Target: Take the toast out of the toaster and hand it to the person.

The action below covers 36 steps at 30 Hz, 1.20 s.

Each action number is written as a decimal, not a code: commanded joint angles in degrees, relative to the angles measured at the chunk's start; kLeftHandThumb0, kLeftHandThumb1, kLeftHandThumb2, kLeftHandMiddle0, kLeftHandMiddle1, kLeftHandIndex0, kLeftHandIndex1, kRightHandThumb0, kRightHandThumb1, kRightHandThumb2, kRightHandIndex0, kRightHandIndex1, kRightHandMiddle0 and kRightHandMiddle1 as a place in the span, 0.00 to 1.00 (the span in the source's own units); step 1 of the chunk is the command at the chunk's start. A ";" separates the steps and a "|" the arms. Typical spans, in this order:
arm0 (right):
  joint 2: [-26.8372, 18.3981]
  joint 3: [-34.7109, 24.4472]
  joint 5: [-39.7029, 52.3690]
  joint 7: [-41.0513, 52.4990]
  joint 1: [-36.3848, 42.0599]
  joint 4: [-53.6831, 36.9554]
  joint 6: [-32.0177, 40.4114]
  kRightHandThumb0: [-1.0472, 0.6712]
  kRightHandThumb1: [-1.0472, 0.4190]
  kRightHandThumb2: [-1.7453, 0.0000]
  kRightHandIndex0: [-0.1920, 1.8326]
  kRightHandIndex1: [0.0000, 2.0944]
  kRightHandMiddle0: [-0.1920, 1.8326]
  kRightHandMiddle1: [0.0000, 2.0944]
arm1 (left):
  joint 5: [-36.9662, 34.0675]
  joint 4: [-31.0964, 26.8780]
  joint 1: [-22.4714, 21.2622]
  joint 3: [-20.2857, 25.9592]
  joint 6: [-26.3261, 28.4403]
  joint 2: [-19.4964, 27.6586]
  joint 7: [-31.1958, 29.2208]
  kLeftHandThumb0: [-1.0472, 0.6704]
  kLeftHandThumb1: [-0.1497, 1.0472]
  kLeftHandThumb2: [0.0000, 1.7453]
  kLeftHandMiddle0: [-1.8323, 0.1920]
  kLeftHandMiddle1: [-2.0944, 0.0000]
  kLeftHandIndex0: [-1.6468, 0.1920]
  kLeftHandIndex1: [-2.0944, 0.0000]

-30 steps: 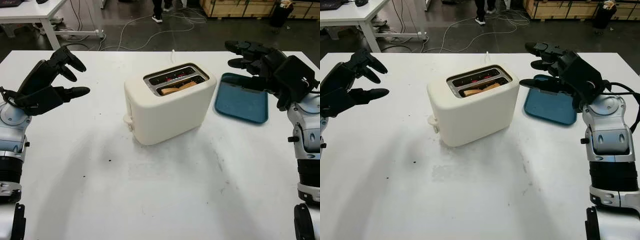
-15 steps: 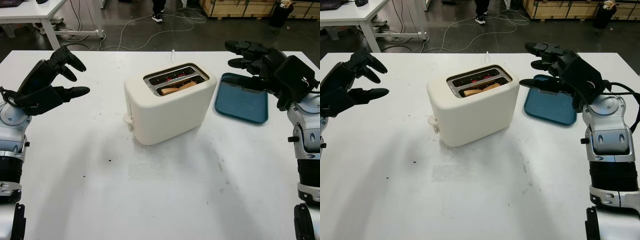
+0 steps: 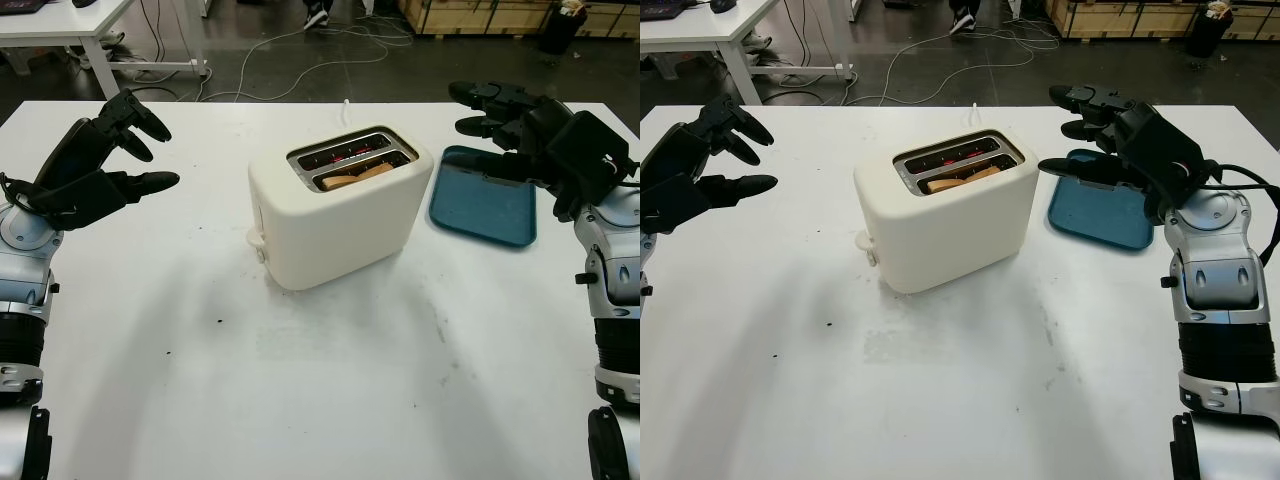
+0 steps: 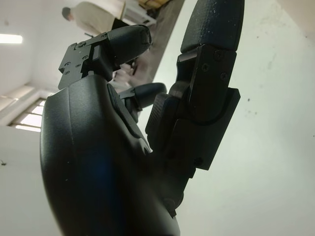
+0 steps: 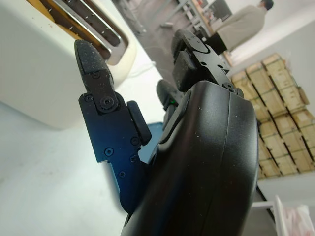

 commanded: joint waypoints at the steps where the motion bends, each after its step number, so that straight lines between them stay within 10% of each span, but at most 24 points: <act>1: 0.12 0.30 0.17 -0.14 -1.10 -0.42 -0.31 0.36 0.20 1.00 0.10 0.38 0.30 0.00 | -0.04 -0.20 -0.38 0.10 -0.46 0.32 -0.01 0.00 0.89 0.15 0.86 0.17 0.89 0.19; 36: 0.32 0.30 0.45 -0.09 -1.28 -0.14 -0.06 0.35 0.20 1.00 0.10 0.39 0.30 0.00 | -1.09 -0.43 -0.18 0.48 0.29 -0.13 -0.15 0.00 0.89 0.13 0.85 0.18 0.86 0.21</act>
